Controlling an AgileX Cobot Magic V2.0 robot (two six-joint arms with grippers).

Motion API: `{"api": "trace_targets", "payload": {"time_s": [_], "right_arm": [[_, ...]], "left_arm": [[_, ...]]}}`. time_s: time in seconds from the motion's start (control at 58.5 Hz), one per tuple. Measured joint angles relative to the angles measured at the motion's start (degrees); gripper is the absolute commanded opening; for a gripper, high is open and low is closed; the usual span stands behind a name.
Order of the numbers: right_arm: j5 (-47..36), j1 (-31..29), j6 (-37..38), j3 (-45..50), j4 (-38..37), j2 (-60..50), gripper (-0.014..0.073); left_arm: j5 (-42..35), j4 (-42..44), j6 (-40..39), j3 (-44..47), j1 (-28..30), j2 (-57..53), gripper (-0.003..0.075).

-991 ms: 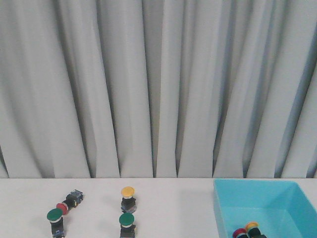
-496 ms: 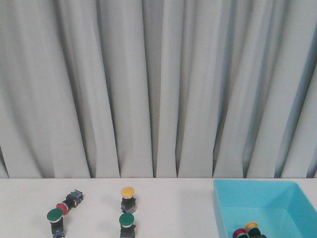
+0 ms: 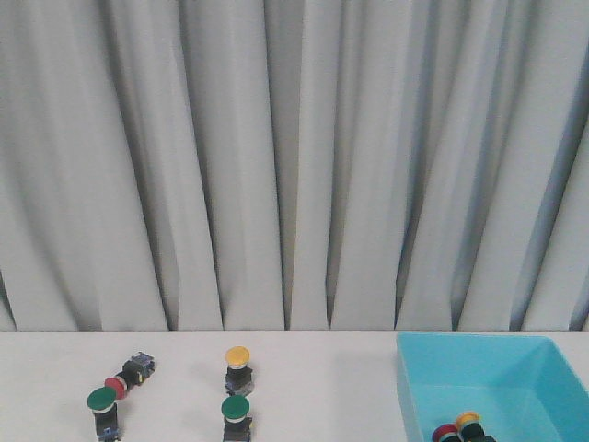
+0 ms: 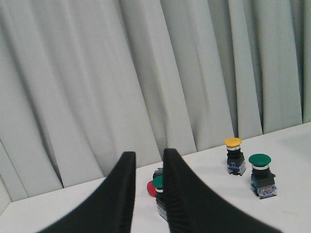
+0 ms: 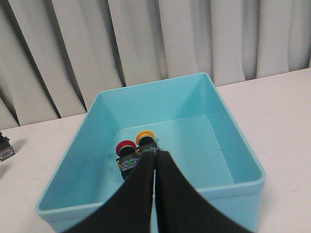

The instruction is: Pick red and yellow buttons and place in box

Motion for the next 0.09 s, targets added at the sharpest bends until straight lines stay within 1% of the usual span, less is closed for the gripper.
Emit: {"api": "trace_targets", "payload": {"time_s": [0.085], "right_arm": [[0.00,0.00,0.00,0.00,0.00,0.00,-0.0004]], "left_arm": [[0.00,0.00,0.00,0.00,0.00,0.00,0.0136]]}}
